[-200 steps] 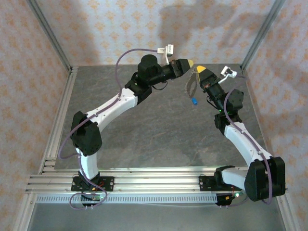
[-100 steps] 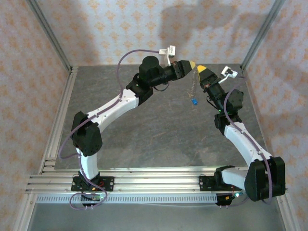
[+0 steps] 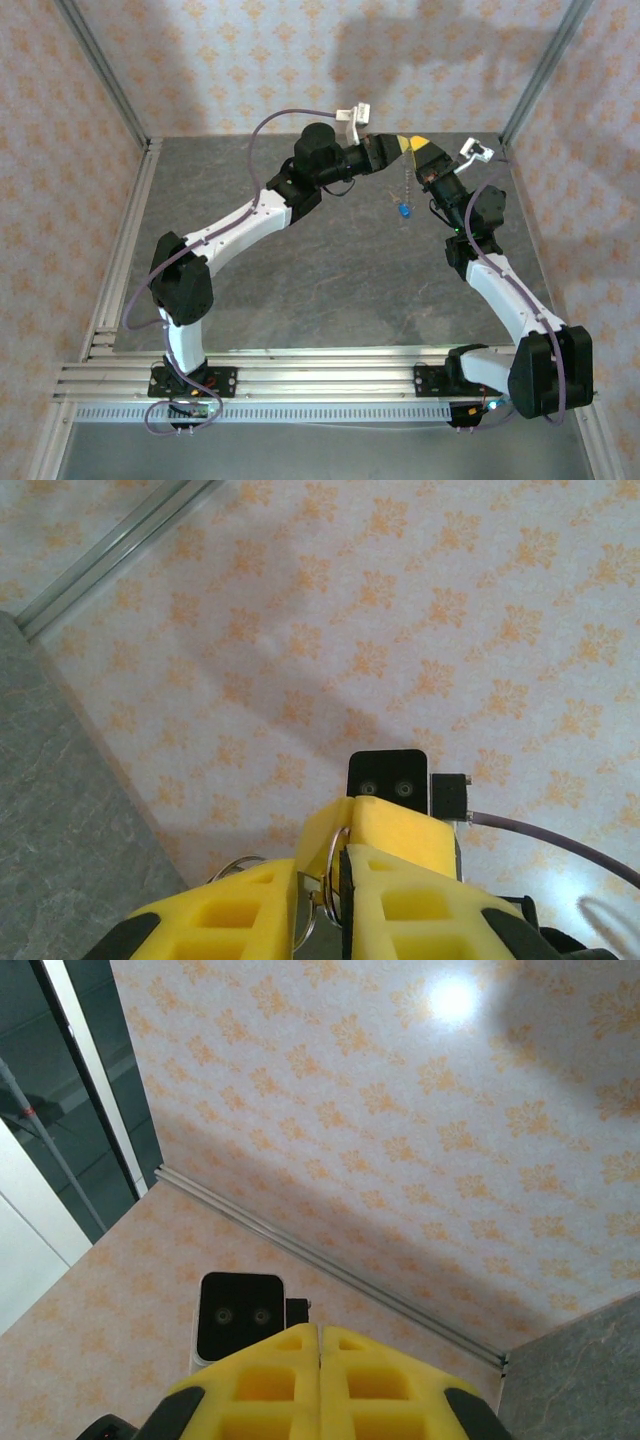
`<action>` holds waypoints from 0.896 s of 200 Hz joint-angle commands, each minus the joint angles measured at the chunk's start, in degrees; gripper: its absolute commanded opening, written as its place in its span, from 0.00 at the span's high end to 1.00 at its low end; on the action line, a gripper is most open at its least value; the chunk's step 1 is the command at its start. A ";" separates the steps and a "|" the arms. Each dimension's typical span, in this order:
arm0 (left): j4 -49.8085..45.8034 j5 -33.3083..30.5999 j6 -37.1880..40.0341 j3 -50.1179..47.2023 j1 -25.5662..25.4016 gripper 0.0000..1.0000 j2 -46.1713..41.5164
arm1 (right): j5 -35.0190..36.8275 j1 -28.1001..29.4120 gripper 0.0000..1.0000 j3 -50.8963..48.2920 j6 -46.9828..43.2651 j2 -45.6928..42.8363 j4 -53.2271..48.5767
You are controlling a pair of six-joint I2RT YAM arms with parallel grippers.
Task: Put the keys on the keyring
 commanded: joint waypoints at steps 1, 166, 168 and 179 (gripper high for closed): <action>3.03 -0.29 0.03 -0.42 -0.46 0.81 -1.27 | 0.35 0.22 1.00 1.00 0.14 -0.59 3.51; 7.06 0.52 -1.21 -0.64 -1.38 0.90 -0.63 | 0.67 0.27 1.00 0.85 0.14 -0.60 3.02; 7.12 0.52 -1.21 -0.64 -1.48 0.90 -0.63 | 0.69 0.27 1.00 0.84 0.14 -0.60 3.01; 7.17 0.62 -1.13 -0.64 -1.51 0.93 -0.54 | 0.59 0.30 1.00 0.84 0.11 -0.60 2.98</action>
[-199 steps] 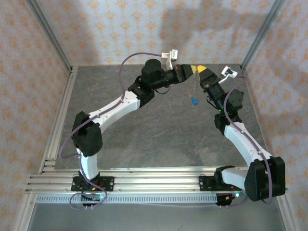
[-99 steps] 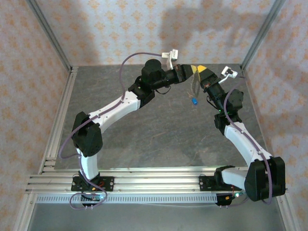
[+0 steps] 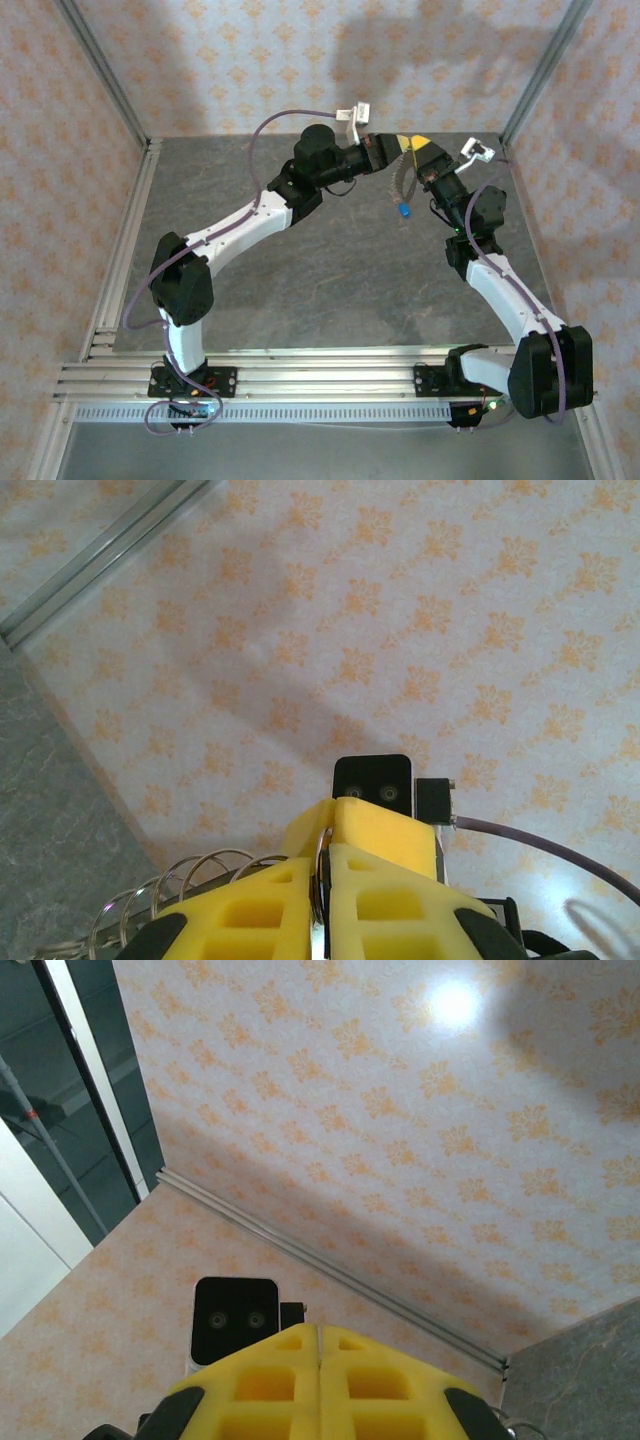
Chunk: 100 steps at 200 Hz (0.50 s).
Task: Put the keys on the keyring
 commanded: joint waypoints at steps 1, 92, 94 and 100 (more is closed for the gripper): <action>4.49 0.81 0.05 -0.01 -1.21 0.94 -0.57 | 0.31 0.30 1.00 0.84 0.15 -0.60 2.62; 2.20 1.34 1.68 0.65 -1.73 0.90 -0.11 | 0.24 0.23 1.00 0.75 -0.02 -0.77 2.19; 2.26 1.34 1.61 0.58 -1.80 0.91 -0.06 | 0.24 0.24 1.00 0.75 -0.04 -0.78 2.19; 2.41 1.34 1.66 0.53 -1.82 0.93 -0.04 | 0.24 0.29 1.00 0.83 -0.02 -0.78 2.14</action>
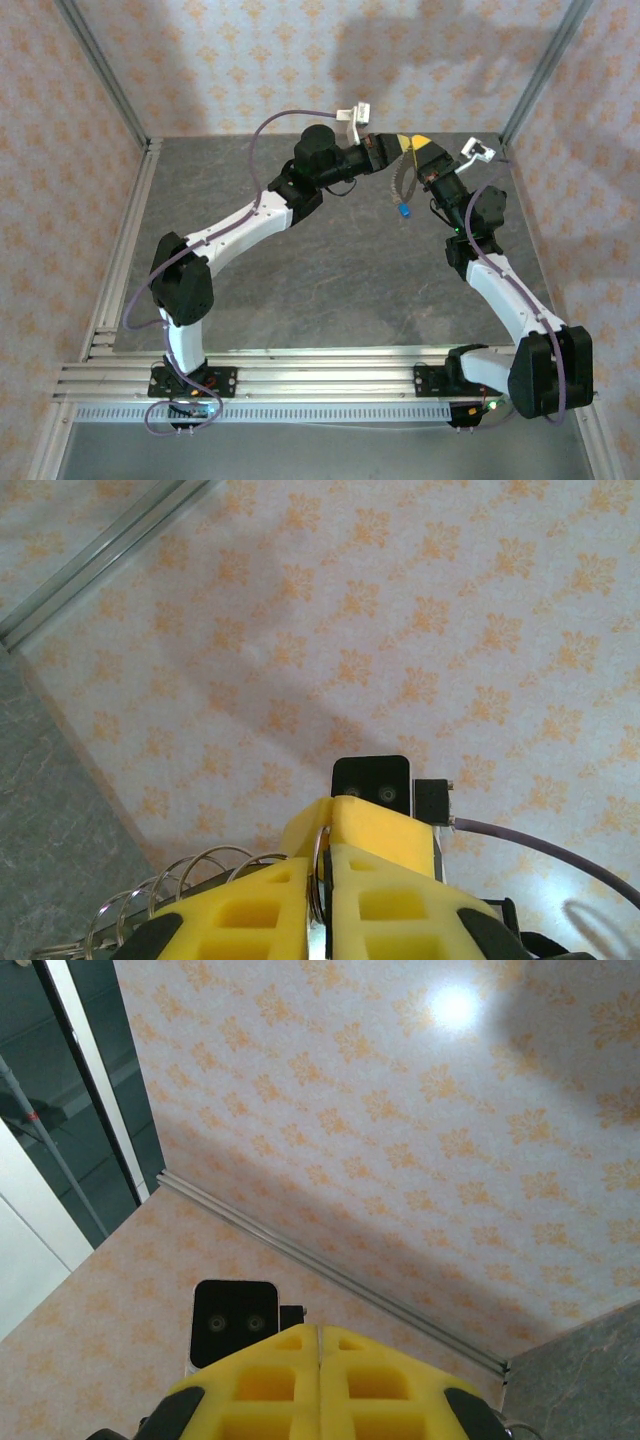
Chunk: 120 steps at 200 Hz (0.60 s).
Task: Put the keys on the keyring
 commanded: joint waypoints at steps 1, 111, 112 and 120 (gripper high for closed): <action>2.17 1.38 1.50 0.53 -1.71 0.93 -0.04 | -0.11 0.30 1.00 0.83 -0.08 -0.78 2.07; -3.08 1.10 4.30 2.44 -2.15 0.96 0.57 | -0.20 0.29 1.00 1.53 -0.41 -0.51 0.47; -3.03 1.11 4.27 2.45 -2.15 0.96 0.53 | -0.20 0.30 1.00 1.49 -0.44 -0.51 0.47; -2.89 1.20 4.20 2.37 -2.21 0.95 0.66 | -0.11 0.28 1.00 1.49 -0.48 -0.51 0.39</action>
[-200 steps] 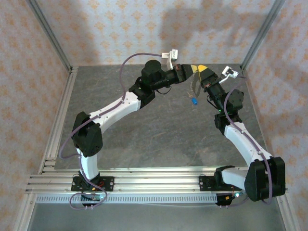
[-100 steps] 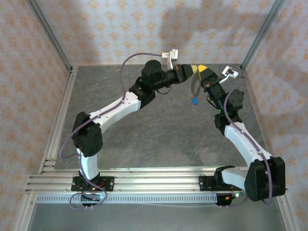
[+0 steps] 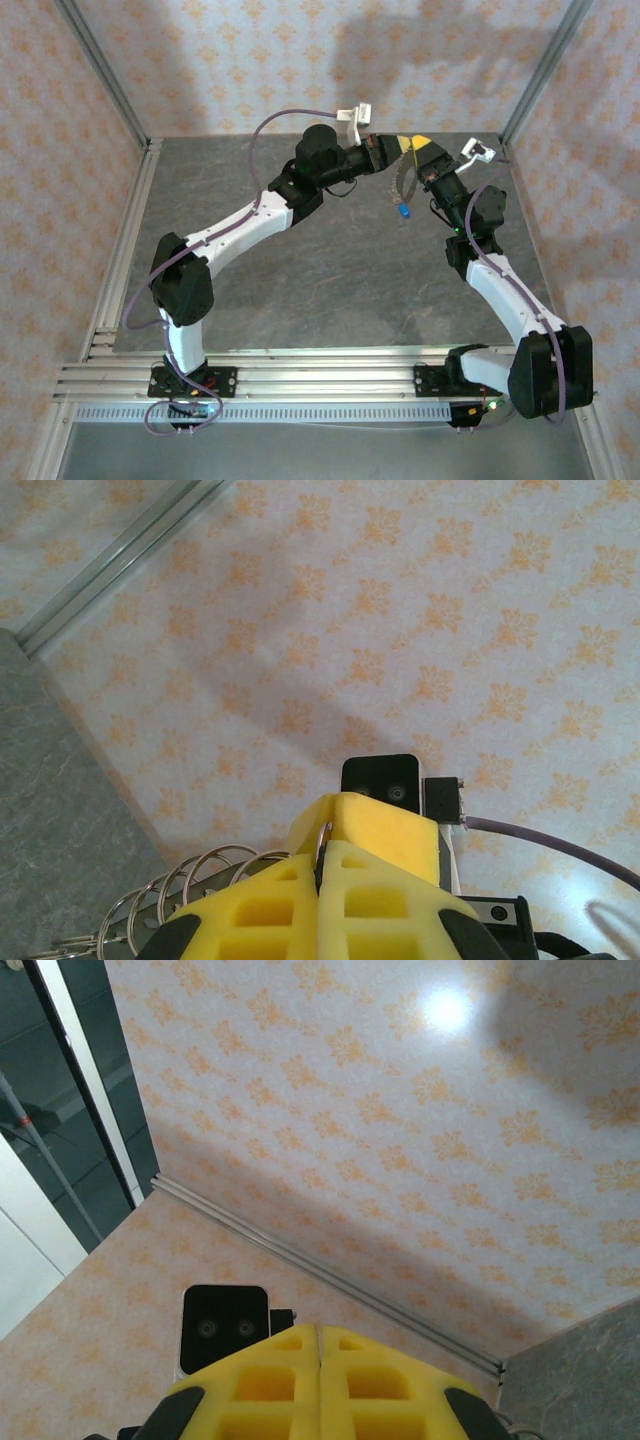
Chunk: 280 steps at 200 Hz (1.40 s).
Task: Put the keys on the keyring
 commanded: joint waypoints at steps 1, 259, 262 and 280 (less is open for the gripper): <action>-0.84 2.27 1.83 1.91 -1.90 0.95 0.66 | -0.55 0.32 1.00 1.52 -0.43 -0.51 0.98; 9.94 9.76 7.52 -5.65 3.20 1.00 -2.33 | -1.73 -9.50 0.56 4.04 -1.35 -7.65 -14.11; 9.71 10.23 7.86 -5.65 3.33 1.00 -2.51 | -1.70 -9.73 0.56 4.03 -1.71 -8.05 -14.79; 6.25 12.12 10.94 -4.76 3.93 1.00 -3.64 | -1.05 -10.05 0.55 3.53 -3.99 -9.66 -18.77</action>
